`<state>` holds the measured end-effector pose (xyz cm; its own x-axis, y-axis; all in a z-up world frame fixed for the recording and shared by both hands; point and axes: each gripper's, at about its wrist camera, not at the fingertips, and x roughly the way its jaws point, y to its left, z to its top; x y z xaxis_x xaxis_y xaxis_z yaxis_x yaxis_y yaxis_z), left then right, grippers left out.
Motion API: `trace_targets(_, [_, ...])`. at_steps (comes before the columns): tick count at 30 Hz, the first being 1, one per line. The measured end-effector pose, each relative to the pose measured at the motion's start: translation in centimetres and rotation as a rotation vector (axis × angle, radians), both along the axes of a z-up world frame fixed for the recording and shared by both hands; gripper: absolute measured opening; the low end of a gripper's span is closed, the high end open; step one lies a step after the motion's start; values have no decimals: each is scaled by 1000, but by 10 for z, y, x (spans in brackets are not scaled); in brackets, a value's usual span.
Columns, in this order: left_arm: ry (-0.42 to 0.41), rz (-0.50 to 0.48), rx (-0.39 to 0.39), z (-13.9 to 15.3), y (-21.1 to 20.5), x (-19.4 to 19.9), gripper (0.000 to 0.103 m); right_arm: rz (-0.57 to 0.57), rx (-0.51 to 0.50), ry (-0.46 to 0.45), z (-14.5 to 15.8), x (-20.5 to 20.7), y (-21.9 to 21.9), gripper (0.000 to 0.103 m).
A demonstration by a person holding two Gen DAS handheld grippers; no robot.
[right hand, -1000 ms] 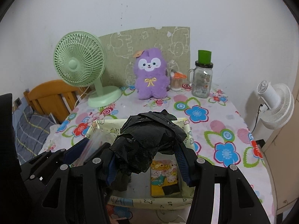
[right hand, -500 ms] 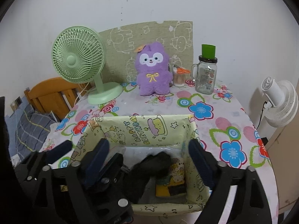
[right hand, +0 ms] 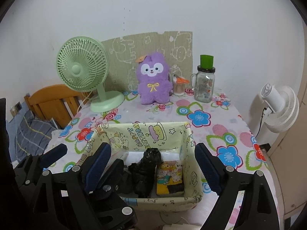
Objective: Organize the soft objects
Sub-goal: 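Lower both bags into the box and open both grippers, then withdraw both grippers away from the box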
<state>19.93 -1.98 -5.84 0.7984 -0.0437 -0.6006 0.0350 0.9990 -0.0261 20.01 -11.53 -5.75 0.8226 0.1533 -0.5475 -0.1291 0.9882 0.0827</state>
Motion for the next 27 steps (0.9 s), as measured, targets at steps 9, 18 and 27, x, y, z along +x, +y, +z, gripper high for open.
trace_targets(9, [-58, -4, 0, 23, -4, -32, 103, -14, -5, -61, 24, -36, -4, 100])
trace_targets(18, [-112, -11, -6, 44, -9, -70, 103, -28, -11, -138, 45, -79, -11, 103])
trace_targets(27, [-144, -22, -16, 53, -15, -107, 103, -36, -33, -179, 54, -121, -16, 103])
